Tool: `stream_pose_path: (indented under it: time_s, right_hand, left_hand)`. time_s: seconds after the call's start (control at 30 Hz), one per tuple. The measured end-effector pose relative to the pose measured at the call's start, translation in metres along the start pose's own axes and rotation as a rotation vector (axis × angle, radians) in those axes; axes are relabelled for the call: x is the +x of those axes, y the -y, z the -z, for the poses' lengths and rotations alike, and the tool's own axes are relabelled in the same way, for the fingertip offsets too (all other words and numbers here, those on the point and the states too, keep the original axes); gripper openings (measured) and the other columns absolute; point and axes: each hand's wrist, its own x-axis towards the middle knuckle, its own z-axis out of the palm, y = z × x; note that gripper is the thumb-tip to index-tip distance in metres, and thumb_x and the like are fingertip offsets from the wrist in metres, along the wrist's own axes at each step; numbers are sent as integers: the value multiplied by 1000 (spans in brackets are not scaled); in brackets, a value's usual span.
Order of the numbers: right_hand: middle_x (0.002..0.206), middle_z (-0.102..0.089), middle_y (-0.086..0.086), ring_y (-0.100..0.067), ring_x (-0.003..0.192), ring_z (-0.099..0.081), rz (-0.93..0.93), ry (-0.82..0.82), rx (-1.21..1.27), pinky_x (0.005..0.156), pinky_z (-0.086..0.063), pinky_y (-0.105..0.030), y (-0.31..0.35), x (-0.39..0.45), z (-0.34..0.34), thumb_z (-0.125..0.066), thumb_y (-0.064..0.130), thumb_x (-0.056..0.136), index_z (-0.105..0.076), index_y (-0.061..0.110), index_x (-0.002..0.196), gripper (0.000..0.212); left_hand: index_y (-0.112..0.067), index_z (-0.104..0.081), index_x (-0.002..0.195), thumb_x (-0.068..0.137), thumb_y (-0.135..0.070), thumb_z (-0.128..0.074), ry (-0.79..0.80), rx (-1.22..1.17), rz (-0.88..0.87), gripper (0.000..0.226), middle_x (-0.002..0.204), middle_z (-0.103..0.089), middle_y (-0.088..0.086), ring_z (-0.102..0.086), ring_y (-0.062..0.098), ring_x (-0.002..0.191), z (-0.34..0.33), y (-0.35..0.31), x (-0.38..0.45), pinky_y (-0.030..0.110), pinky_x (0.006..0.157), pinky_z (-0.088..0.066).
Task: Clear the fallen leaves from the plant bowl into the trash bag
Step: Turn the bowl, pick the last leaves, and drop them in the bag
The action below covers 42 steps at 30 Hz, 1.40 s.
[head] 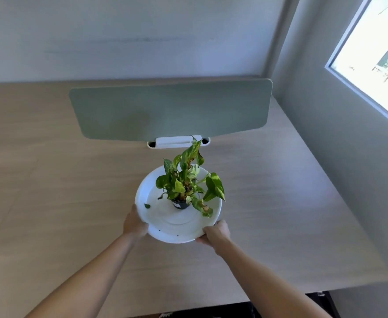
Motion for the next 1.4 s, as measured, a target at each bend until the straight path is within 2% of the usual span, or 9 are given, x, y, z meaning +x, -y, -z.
stream_pose_path:
  time_s: [0.2, 0.37, 0.47, 0.57, 0.67, 0.83, 0.97, 1.17, 1.4]
  right_hand:
    - [127, -46, -13, -33, 119, -44, 489, -205, -808, 100, -42, -43, -3, 2, 4, -73, 15, 75, -34, 15, 134, 71]
    - [143, -35, -8, -30, 135, -25, 732, -172, -1207, 115, -20, -42, -1, 5, -2, -61, 19, 83, -41, 19, 139, 59]
    - [142, -44, -6, -27, 138, -30, 666, -102, -1242, 115, -14, -40, 0, 10, -13, -58, 19, 86, -50, 20, 133, 47]
    - [123, -62, -5, -27, 123, -49, 631, -56, -1245, 104, -29, -39, 3, 11, -27, -55, 17, 89, -66, 21, 113, 27]
    - [104, -71, -7, -28, 104, -60, 575, -5, -1248, 79, -32, -33, 4, 8, -44, -57, 14, 87, -73, 19, 97, 19]
    - [96, -72, -4, -24, 100, -60, 500, -7, -1267, 91, -33, -35, 0, 9, -72, -67, 27, 78, -74, 17, 86, 15]
    - [96, -66, -5, -24, 98, -60, 425, -79, -1295, 94, -36, -37, 2, 11, -83, -73, 40, 71, -55, 15, 81, 32]
    - [108, -66, -9, -27, 102, -62, 511, -23, -1474, 95, -37, -37, 7, 17, -83, -73, 34, 77, -61, 12, 101, 35]
    - [101, -71, -14, -33, 93, -66, 638, 124, -1598, 84, -46, -36, 9, 24, -75, -63, 39, 86, -71, 11, 91, 29]
  left_hand:
    - [-13, -18, 151, 93, -12, -44, 18, 694, -183, 63, 163, -4, 3, -3, 28, 150, 2, 2, 21, 50, 118, -18]
    - [-15, -45, 133, 90, -7, -35, 57, 906, -271, 45, 149, -37, 4, 4, 33, 150, -7, -4, 38, 62, 117, 1]
    - [-20, -68, 93, 91, -11, -37, 11, 943, -244, 33, 115, -63, 2, -2, 35, 151, -12, -5, 40, 63, 116, 9]
    - [-21, -60, 67, 88, -10, -45, -63, 962, -246, 28, 92, -73, -2, -14, 31, 149, -14, -4, 35, 62, 117, 7]
    - [-20, -59, 68, 84, -8, -49, -43, 948, -286, 22, 83, -71, 0, -34, 26, 137, -17, -2, 28, 60, 117, 10]
    - [-19, -64, 72, 81, -19, -58, 39, 864, -270, 11, 72, -61, -2, -48, 26, 118, -22, -3, 19, 62, 113, 16]
    - [-26, -55, 70, 69, -53, -73, 98, 914, -234, 32, 83, -70, 0, -49, 25, 117, -23, -7, 20, 61, 114, 12]
    - [-20, -54, 56, 73, -22, -73, 123, 978, -270, 25, 60, -62, -5, -64, 23, 97, -28, -16, 27, 57, 116, 12]
    - [-16, -74, 86, 81, -24, -68, 193, 1007, -521, 11, 87, -76, -1, -62, 20, 103, -13, -12, 32, 53, 121, 8]
